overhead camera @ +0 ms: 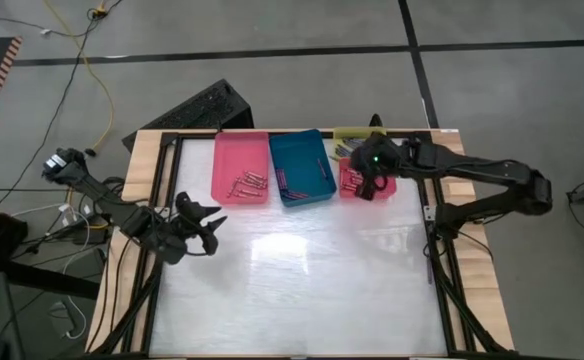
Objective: Sort crayons
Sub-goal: Put the violet crayon into the blue bin
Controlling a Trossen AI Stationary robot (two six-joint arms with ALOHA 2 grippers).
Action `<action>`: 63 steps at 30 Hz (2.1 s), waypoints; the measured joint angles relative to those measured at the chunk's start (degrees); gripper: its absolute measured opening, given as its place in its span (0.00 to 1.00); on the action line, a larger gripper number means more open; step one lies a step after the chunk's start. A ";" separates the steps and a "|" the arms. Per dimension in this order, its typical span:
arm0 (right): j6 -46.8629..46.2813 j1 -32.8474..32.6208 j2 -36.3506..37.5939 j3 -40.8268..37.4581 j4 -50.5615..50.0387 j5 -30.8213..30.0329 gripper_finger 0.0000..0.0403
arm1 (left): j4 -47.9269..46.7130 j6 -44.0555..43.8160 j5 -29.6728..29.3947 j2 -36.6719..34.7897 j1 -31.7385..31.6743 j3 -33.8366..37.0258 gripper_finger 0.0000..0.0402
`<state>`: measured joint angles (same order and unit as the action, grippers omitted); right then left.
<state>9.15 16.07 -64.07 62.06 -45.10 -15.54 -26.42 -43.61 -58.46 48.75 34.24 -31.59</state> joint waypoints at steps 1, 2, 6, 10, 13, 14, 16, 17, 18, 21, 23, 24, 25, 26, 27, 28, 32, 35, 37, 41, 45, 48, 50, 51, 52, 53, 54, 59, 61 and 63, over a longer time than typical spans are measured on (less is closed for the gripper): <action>0.53 0.91 0.00 -0.86 2.48 1.17 0.01 | -0.01 0.69 1.21 0.00 -1.09 -0.01 0.35; 1.16 1.75 0.00 -1.62 4.56 2.25 0.01 | -0.02 1.30 2.57 0.00 -2.21 0.00 0.35; 2.36 4.65 -0.89 -3.95 14.01 6.19 0.01 | -0.01 3.71 6.63 0.00 -6.31 0.00 0.35; 2.41 6.62 -3.31 -6.81 25.73 10.69 0.01 | 0.11 5.42 6.90 0.00 -9.18 -0.01 0.35; 1.76 6.64 -7.02 -7.23 30.90 11.39 0.01 | 0.22 5.46 7.24 -0.02 -10.55 0.00 0.35; 1.54 6.65 -8.54 -7.23 32.65 11.38 0.01 | 0.20 5.46 7.32 -0.02 -10.80 0.00 0.35; 1.40 6.45 -11.87 -7.23 34.89 11.37 0.01 | 0.20 5.46 7.94 -0.02 -10.96 0.00 0.35; 1.26 6.45 -13.49 -7.23 36.27 11.35 0.01 | 0.20 5.57 8.21 -0.02 -11.03 0.00 0.35; 0.66 6.27 -15.30 -7.23 37.77 11.35 0.01 | 0.20 5.62 8.32 -0.02 -11.06 -0.02 0.35; -2.03 6.26 -20.46 -7.23 41.07 11.29 0.01 | 0.21 5.21 8.34 -0.02 -11.10 0.00 0.35; -3.45 6.52 -23.53 -7.23 41.80 11.29 0.01 | 0.22 5.16 8.56 -0.02 -11.10 0.00 0.35; -4.36 6.69 -24.93 -7.23 42.05 11.29 0.01 | 0.21 5.12 8.66 -0.02 -11.10 -0.01 0.35; -5.39 6.99 -26.16 -7.23 42.49 11.29 0.01 | 0.18 5.03 8.70 -0.02 -11.10 -0.02 0.35; -6.54 7.31 -27.20 -7.23 42.62 11.24 0.01 | 0.22 4.95 8.70 -0.02 -11.10 -0.01 0.35; -7.59 7.52 -28.32 -7.23 42.64 11.20 0.01 | 0.22 4.90 8.70 -0.02 -11.10 0.00 0.35; -8.51 7.76 -29.34 -7.23 43.12 11.20 0.01 | 0.20 4.89 8.70 -0.02 -11.10 0.00 0.35; -10.24 7.80 -32.41 -7.21 43.90 11.09 0.01 | 0.22 4.85 8.53 -0.02 -11.10 -0.01 0.35; -10.23 7.72 -33.83 -7.21 44.09 11.11 0.02 | 0.24 4.78 8.49 -0.02 -11.10 -0.02 0.35; -10.25 7.77 -34.65 -7.21 44.09 11.10 0.02 | 0.23 4.57 8.50 -0.02 -11.10 -0.01 0.35; -10.30 7.77 -34.69 -7.19 43.92 10.94 0.03 | 0.26 4.37 8.50 -0.02 -11.10 -0.02 0.35; -10.66 7.77 -34.56 -7.19 43.89 10.91 0.03 | 0.25 4.20 8.53 -0.02 -11.10 0.00 0.35; -10.67 7.77 -34.56 -7.19 43.89 10.92 0.03 | 0.25 3.97 8.53 -0.02 -11.10 -0.02 0.35; -10.67 7.77 -34.56 -7.19 43.90 10.91 0.03 | 0.25 3.97 8.54 -0.02 -11.10 0.00 0.35; -10.67 7.77 -34.56 -7.19 44.02 10.93 0.04 | 0.24 3.97 8.55 -0.02 -11.10 0.00 0.35; -10.67 7.77 -34.56 -7.19 44.15 10.94 0.04 | 0.25 3.97 8.55 -0.02 -11.10 0.00 0.35; -10.67 7.77 -34.56 -7.19 44.29 10.94 0.05 | 0.25 3.97 8.56 -0.02 -11.10 -0.02 0.35; -10.67 7.77 -34.56 -7.19 44.35 10.94 0.06 | 0.23 3.95 8.57 -0.02 -11.10 0.00 0.35; -10.69 7.77 -34.53 -7.19 44.40 10.94 0.14 | 0.25 3.82 8.64 -0.02 -11.10 -0.01 0.35; -10.71 7.77 -34.53 -7.19 44.42 10.94 0.18 | 0.24 3.77 8.66 -0.02 -11.10 -0.02 0.35; -10.71 7.77 -34.51 -7.19 44.62 10.94 0.21 | 0.23 3.76 8.64 -0.02 -11.10 0.00 0.35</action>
<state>-1.56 23.83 -98.59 54.87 -0.48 -4.60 -26.20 -39.86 -49.82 48.73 23.14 -31.59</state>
